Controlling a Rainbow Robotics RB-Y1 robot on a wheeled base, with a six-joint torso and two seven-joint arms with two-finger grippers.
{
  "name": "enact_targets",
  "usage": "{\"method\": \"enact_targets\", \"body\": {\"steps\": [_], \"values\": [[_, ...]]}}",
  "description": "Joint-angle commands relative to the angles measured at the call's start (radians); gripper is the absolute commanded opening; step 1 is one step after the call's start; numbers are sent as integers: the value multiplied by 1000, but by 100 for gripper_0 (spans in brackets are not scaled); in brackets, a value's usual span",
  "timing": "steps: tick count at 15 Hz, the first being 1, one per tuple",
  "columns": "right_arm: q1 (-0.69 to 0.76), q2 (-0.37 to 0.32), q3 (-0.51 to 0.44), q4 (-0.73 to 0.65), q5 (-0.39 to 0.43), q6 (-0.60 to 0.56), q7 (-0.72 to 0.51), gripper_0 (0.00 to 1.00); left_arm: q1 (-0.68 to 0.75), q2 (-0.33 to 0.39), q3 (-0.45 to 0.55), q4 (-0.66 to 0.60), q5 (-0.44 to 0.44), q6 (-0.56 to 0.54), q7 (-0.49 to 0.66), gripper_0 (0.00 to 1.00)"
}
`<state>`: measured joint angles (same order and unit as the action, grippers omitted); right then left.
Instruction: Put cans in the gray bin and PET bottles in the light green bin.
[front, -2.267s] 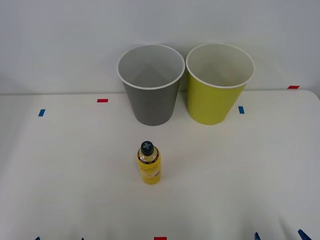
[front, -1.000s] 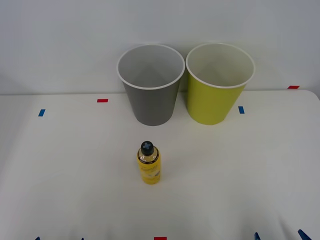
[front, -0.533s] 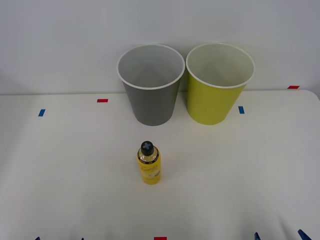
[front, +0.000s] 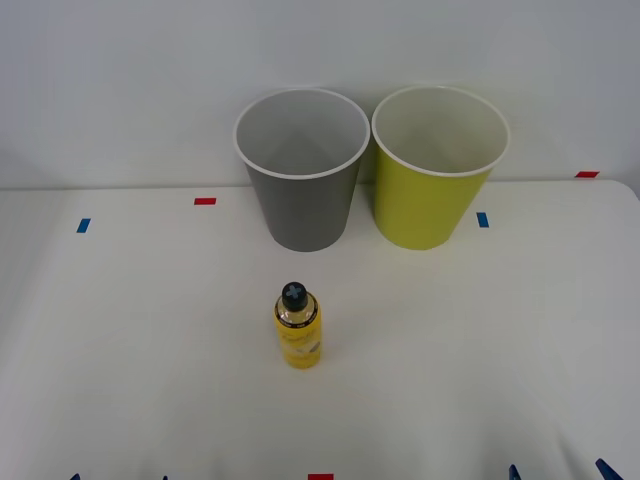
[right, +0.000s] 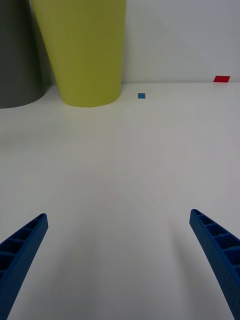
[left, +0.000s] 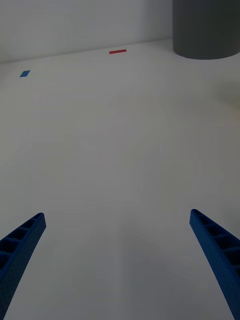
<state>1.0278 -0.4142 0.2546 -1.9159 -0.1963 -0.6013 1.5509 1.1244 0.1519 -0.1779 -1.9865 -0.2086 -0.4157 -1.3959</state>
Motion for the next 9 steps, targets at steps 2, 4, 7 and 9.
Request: {"method": "enact_targets", "body": {"steps": [2, 4, 7, 9], "values": [[0, 0, 0, 0, 0, 0, 0, 99, 0, 0, 0, 0, 0, 0, 0, 100], [0, 0, 0, 0, 0, 0, 0, 99, 0, 0, 0, 0, 0, 0, 0, 100], [0, 0, 0, 0, 0, 0, 0, 99, 0, 0, 0, 0, 0, 0, 0, 100], [0, 0, 0, 0, 0, 0, 0, 99, 0, 0, 0, 0, 0, 0, 0, 100]]}}
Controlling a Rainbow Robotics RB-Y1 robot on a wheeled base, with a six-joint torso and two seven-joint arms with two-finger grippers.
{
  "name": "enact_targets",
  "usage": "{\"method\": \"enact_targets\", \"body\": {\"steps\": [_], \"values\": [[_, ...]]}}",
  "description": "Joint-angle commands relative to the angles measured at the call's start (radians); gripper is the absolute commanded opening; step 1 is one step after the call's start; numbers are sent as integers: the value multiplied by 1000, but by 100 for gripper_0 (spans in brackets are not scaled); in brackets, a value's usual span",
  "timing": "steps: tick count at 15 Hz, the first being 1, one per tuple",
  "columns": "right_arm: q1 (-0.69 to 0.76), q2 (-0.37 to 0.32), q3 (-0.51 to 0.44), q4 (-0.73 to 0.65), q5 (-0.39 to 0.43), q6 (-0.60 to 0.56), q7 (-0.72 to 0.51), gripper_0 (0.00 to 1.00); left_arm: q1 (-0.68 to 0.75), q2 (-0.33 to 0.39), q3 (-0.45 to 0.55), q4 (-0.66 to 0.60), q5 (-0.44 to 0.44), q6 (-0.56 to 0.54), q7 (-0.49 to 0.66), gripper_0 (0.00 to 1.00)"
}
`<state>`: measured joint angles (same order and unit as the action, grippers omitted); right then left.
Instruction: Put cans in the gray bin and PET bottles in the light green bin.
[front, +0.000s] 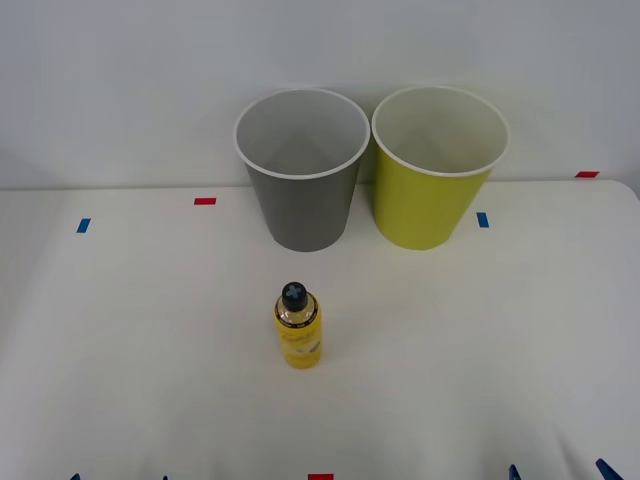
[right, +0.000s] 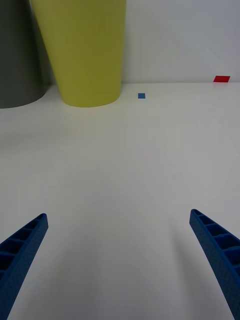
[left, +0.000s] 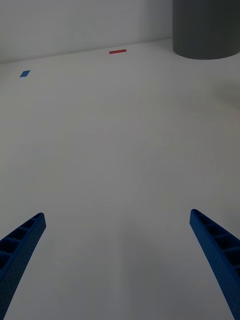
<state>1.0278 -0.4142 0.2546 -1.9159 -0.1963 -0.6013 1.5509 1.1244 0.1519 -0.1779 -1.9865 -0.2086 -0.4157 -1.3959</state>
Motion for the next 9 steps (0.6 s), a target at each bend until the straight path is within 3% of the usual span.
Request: {"method": "enact_targets", "body": {"steps": [1, 9], "values": [[0, 0, 0, 0, 0, 0, 0, 99, 0, 0, 0, 0, 0, 0, 0, 100], [0, 0, 0, 0, 0, 0, 0, 99, 0, 0, 0, 0, 0, 0, 0, 100]]}}
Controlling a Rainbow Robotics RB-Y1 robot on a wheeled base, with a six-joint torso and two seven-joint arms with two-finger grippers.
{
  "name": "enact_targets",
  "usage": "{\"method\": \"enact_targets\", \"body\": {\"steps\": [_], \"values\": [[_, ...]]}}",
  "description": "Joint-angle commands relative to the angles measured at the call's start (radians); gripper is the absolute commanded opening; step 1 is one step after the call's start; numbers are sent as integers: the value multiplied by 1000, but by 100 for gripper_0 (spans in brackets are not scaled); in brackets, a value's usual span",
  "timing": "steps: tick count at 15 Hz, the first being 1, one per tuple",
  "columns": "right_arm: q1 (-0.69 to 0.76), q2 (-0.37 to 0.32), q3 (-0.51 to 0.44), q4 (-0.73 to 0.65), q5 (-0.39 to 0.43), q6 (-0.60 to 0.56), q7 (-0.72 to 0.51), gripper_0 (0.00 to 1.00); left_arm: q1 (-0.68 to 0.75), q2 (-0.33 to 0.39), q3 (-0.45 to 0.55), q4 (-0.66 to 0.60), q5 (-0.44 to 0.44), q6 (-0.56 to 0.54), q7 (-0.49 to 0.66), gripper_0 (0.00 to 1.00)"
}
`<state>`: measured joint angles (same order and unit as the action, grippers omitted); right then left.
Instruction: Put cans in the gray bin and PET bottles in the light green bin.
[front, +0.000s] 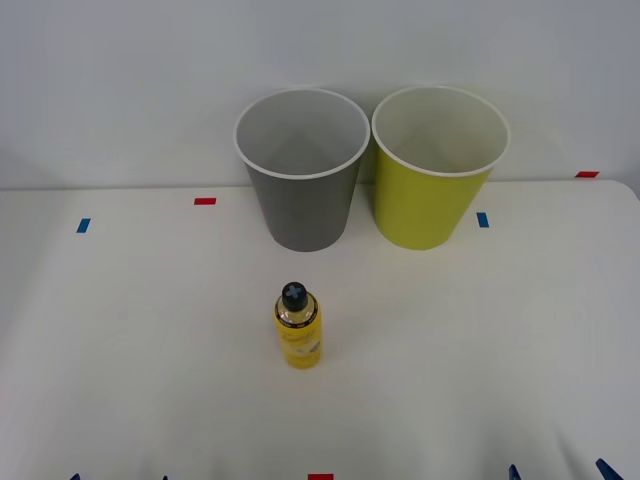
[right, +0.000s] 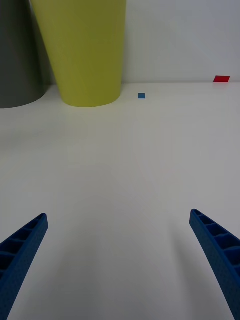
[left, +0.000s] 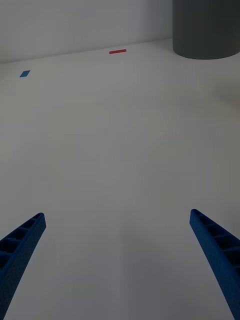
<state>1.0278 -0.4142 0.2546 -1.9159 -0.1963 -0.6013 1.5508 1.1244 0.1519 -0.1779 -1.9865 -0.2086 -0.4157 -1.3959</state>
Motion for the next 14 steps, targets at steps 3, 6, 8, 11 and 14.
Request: {"method": "enact_targets", "body": {"steps": [3, 6, 8, 11, 14], "values": [[0, 0, 0, 0, 0, 0, 0, 99, 0, 0, 0, 0, 0, 0, 0, 100], [0, 0, 0, 0, 0, 0, 0, 99, 0, 0, 0, 0, 0, 0, 0, 100], [0, 0, 0, 0, 0, 0, 0, 99, 0, 0, 0, 0, 0, 0, 0, 100], [0, 0, 0, 0, 0, 0, 0, 99, 0, 0, 0, 0, 0, 0, 0, 100], [0, 0, 0, 0, 0, 0, 0, 99, 0, 0, 0, 0, 0, 0, 0, 100]]}}
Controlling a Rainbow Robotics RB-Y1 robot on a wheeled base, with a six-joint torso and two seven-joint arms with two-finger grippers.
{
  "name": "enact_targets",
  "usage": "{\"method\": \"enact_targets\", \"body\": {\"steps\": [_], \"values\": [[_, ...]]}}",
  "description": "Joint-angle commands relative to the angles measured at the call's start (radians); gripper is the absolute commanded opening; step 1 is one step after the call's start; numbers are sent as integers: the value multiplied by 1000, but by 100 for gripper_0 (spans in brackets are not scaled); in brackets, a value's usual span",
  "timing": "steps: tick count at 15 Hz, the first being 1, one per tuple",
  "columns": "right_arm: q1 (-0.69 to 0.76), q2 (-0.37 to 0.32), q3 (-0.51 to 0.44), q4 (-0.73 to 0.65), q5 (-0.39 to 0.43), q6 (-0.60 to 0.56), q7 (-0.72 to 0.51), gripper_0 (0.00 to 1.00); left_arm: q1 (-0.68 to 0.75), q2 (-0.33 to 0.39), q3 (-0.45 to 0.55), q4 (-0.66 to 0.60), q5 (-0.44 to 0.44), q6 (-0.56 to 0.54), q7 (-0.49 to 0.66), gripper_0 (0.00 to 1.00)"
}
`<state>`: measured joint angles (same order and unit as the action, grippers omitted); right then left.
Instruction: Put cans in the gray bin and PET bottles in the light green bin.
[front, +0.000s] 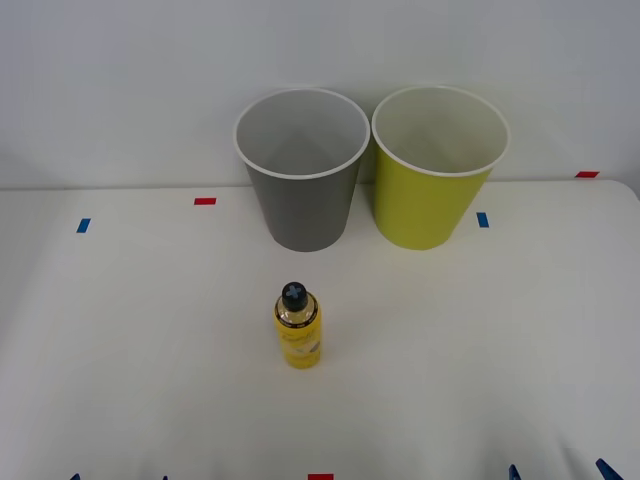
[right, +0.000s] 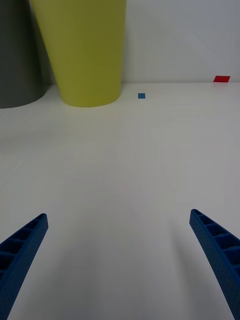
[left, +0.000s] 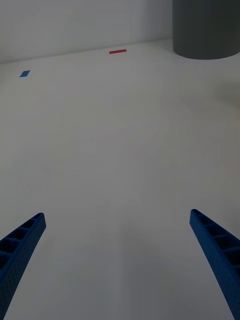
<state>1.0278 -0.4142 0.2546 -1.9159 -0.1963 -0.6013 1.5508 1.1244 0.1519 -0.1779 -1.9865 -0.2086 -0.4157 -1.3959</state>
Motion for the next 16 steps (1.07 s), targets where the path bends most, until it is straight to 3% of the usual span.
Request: {"method": "enact_targets", "body": {"steps": [1, 16], "values": [[0, 0, 0, 0, 0, 0, 0, 99, 0, 0, 0, 0, 0, 0, 0, 100], [0, 0, 0, 0, 0, 0, 0, 99, -17, -3, -5, 32, 3, -2, 0, 100]]}}
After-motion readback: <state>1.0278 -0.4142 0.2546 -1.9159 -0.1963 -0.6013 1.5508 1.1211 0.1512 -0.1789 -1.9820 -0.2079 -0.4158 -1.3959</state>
